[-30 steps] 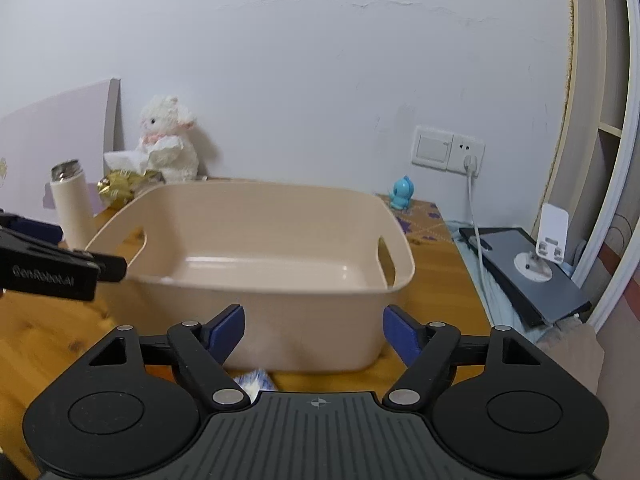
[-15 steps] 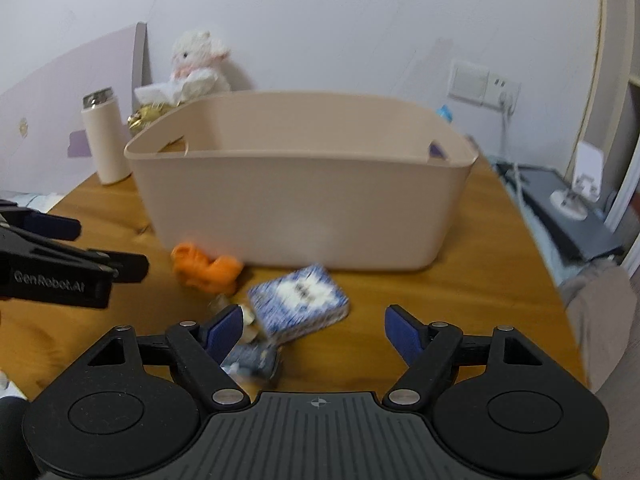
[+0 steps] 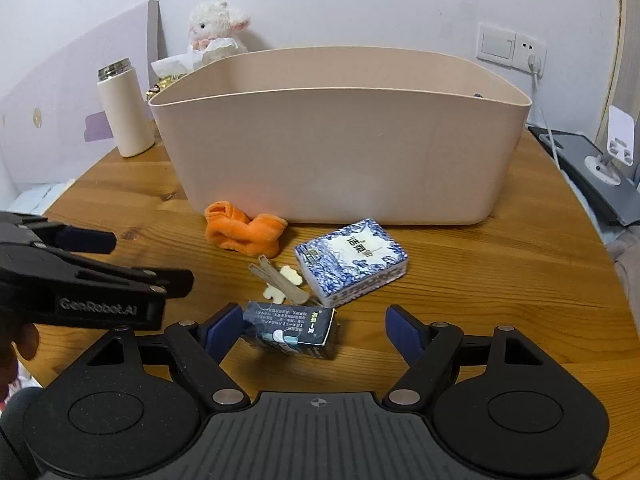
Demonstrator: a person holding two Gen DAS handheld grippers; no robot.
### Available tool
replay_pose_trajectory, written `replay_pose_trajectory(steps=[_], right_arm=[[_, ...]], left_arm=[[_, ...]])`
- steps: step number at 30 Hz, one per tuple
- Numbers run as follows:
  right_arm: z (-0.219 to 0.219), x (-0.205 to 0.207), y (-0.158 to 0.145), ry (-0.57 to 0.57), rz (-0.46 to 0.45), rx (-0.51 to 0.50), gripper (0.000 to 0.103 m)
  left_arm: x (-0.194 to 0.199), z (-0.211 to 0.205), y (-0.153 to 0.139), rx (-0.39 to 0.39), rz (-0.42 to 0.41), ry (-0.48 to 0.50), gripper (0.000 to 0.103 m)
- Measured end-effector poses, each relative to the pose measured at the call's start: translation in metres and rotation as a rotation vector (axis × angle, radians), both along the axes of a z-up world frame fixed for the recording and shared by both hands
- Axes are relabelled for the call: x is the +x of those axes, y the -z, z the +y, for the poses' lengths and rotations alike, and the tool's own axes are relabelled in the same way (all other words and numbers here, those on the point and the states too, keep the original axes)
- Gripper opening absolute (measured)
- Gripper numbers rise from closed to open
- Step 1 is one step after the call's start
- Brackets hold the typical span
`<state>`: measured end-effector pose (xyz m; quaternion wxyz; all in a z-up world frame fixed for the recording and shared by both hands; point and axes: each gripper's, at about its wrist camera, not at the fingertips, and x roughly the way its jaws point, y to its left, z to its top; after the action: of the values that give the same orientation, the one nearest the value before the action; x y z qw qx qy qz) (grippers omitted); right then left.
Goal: Organize objects
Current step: 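Move both open grippers back toward the remaining table items, then grasp the navy card box with the right gripper while the left grasps the orange sock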
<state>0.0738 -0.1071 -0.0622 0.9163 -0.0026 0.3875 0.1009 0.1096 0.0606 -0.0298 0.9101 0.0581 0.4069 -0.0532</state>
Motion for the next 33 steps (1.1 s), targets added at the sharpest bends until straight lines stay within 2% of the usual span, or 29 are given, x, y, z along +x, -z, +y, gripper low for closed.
replay_pose_trajectory(steps=[5, 10, 16, 27, 33], right_arm=[[0.002, -0.001, -0.002, -0.011, 0.012, 0.026, 0.08], [0.01, 0.0, 0.0, -0.027, 0.016, 0.013, 0.08], [0.01, 0.004, 0.013, 0.013, 0.034, -0.02, 0.079], [-0.023, 0.002, 0.015, 0.085, 0.013, -0.056, 0.078], [-0.038, 0.006, 0.017, 0.109, -0.006, -0.065, 0.074]], left_arm=[[0.005, 0.002, 0.005, -0.005, 0.012, -0.01, 0.087], [0.006, 0.008, 0.004, -0.018, 0.007, -0.035, 0.087], [0.01, 0.01, 0.003, -0.032, 0.01, -0.047, 0.087], [0.023, -0.004, 0.005, -0.048, -0.02, -0.017, 0.087], [0.038, -0.011, 0.005, -0.078, -0.029, -0.016, 0.087]])
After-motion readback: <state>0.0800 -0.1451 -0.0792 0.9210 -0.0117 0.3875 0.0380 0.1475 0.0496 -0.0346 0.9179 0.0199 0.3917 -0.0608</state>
